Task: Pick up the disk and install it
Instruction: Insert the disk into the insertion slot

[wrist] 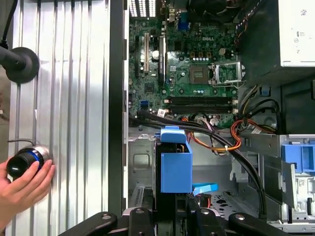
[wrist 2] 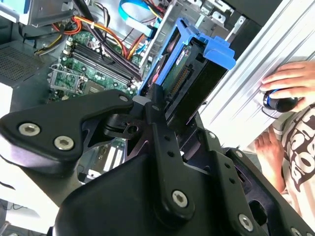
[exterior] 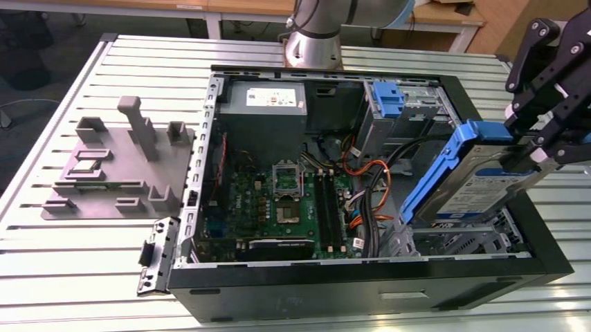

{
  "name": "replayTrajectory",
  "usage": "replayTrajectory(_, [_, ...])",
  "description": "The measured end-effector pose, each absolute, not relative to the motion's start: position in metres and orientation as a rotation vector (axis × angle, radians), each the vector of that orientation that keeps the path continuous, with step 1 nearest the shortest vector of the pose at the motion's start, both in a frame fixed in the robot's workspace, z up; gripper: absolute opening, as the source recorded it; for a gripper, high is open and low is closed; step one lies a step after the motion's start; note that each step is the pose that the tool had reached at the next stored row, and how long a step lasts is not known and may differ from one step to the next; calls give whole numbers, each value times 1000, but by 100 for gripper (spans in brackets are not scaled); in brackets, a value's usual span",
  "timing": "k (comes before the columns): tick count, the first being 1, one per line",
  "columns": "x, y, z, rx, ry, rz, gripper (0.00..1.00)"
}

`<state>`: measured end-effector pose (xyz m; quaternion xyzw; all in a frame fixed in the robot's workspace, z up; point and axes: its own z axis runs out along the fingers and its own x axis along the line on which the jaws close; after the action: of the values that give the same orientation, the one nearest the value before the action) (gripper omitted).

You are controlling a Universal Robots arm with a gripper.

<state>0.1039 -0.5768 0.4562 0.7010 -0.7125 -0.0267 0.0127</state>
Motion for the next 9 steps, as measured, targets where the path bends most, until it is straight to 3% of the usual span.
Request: replayTrajectory(9, [112,-577,453,2184,-2221,-83,35])
